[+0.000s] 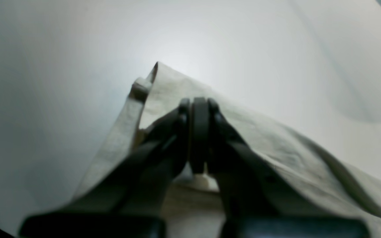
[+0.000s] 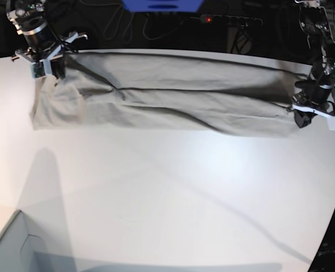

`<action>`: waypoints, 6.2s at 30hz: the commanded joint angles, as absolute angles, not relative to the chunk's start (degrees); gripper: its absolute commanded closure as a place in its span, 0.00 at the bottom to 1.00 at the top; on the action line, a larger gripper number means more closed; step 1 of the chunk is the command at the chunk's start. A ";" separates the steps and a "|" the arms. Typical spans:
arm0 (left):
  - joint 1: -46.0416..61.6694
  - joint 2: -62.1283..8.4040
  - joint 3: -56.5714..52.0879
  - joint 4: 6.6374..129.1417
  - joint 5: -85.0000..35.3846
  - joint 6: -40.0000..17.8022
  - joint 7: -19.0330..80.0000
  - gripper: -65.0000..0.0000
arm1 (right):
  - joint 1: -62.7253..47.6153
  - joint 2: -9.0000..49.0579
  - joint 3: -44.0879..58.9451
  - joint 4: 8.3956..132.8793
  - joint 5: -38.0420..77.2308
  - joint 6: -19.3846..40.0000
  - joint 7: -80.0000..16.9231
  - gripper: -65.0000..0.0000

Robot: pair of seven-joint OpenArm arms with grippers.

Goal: Layout the t-shirt on the table in an organized manner, then fold the t-shirt properly
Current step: 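Fold the shirt again with both grippers toward the collar edge, then release the strip end with the left gripper and move it inward, then grasp the strip end with the left gripper and fold it toward the middle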

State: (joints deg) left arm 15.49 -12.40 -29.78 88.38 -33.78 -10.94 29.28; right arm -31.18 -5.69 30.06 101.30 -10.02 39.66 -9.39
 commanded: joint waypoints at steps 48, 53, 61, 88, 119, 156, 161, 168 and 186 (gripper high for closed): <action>19.82 -13.23 -35.65 82.07 -34.33 -16.13 28.44 0.32 | -24.66 -0.92 30.20 89.27 -9.63 40.00 -8.31 1.00; 17.54 -13.58 -39.78 80.04 -33.80 -16.13 28.53 0.28 | -24.57 -0.92 30.11 89.27 -9.63 40.00 -8.31 1.00; 12.79 -14.73 -35.56 70.55 -33.80 -16.13 28.26 0.28 | -24.57 -1.01 30.11 89.27 -9.63 40.00 -8.48 1.00; 14.55 -11.74 -36.53 88.75 -33.80 -15.87 28.53 1.00 | -21.41 -1.01 28.88 88.31 -9.71 40.00 -8.57 1.00; 15.16 3.56 8.48 90.07 -13.85 -15.60 28.00 1.00 | -21.93 -1.10 28.88 87.34 -9.71 40.00 -8.40 1.00; 7.43 -2.51 -10.07 85.85 -14.29 -16.22 33.19 0.51 | -25.27 -1.27 28.97 94.46 -9.71 40.00 -8.75 0.59; 6.55 -2.42 -10.42 84.26 -14.37 -16.22 32.92 0.51 | -27.30 -1.27 29.41 94.99 -9.63 40.00 -8.75 0.36; 6.99 -2.33 -10.33 84.53 -14.37 -16.22 32.92 0.51 | -23.43 -2.68 33.63 95.34 -9.54 40.00 -14.20 0.33; 9.80 -4.97 -10.51 84.62 -21.67 -16.22 32.92 0.51 | -9.63 -1.01 37.49 80.48 -9.71 40.00 -32.22 0.33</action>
State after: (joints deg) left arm 10.02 -4.51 -10.28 83.57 -21.74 -16.29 34.06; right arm -9.28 -1.19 37.45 80.62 -8.03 39.59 -29.74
